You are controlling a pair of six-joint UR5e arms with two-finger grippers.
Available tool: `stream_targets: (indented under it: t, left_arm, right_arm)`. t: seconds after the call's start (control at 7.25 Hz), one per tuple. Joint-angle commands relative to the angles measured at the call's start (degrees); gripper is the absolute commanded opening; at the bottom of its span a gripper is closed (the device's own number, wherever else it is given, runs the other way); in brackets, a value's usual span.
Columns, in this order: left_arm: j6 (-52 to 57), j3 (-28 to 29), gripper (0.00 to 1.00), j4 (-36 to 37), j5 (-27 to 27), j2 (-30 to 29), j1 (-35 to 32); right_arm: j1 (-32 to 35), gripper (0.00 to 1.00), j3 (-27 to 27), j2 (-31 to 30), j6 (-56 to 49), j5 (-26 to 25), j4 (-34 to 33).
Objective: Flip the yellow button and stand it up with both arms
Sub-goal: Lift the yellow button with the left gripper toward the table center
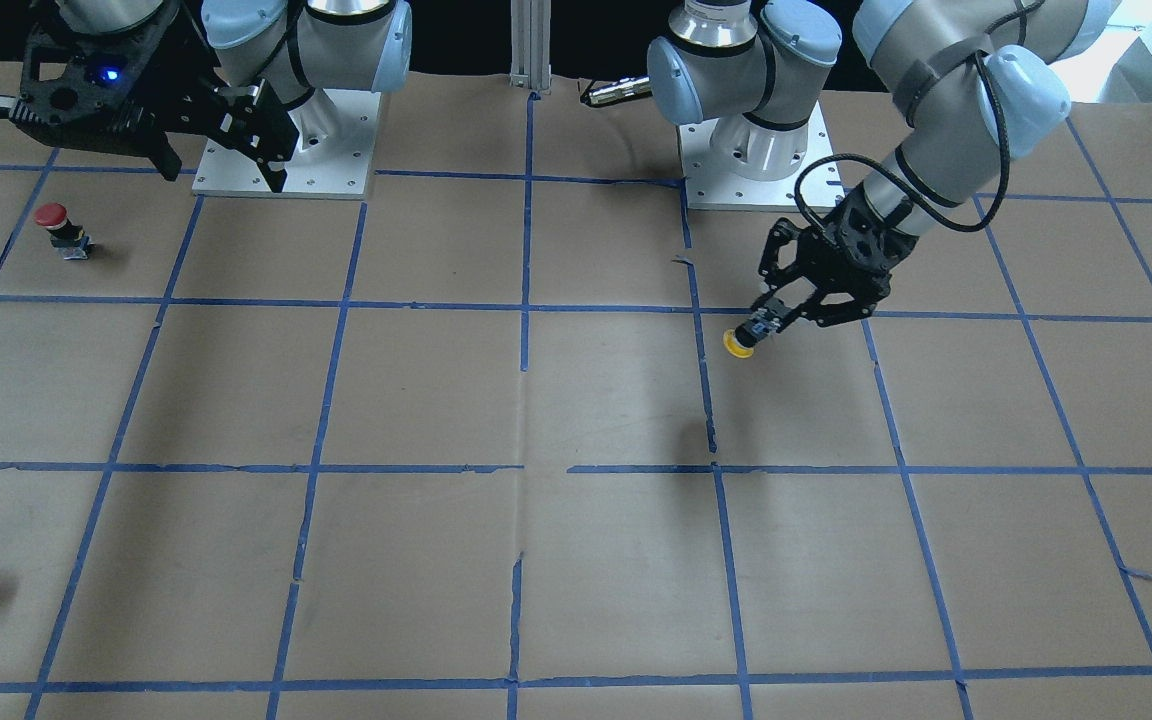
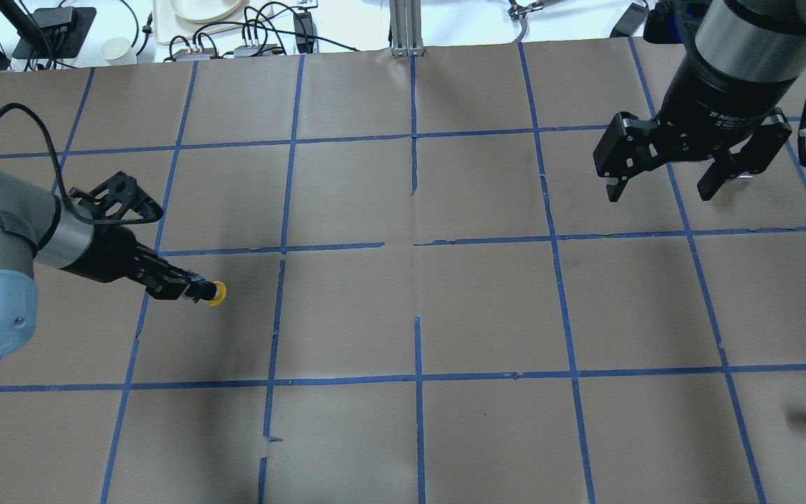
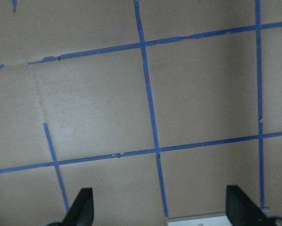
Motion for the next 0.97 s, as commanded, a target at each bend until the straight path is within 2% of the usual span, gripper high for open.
stream_targets:
  t: [0.0, 0.28, 0.55, 0.69, 0.83]
  left_arm:
    - [-20.1, 8.1, 0.19, -8.5, -12.0, 0.9, -7.8]
    - [-28.6, 10.2, 0.19, -13.8, -24.3, 3.4, -8.4]
    - [-39.2, 10.2, 0.19, -13.9, -36.9, 5.1, -8.4]
    - [-43.4, 10.2, 0.19, -13.2, -43.1, 4.9, -9.3]
    - [-44.9, 10.2, 0.18, -13.1, -46.5, 4.7, -10.8]
  right_arm:
    - [-0.3, 1.00, -0.3, 0.5, 17.4, 8.9, -0.1]
    - [-4.3, 1.00, 0.0, 1.9, 28.8, 24.5, 0.6]
    - [-9.7, 1.00, 0.4, 1.7, 31.4, 38.8, 9.0]
    - [-9.8, 1.00, 0.4, 1.0, 34.0, 41.1, 10.4]
    - [-9.6, 1.00, 0.5, 0.7, 35.2, 45.7, 11.9]
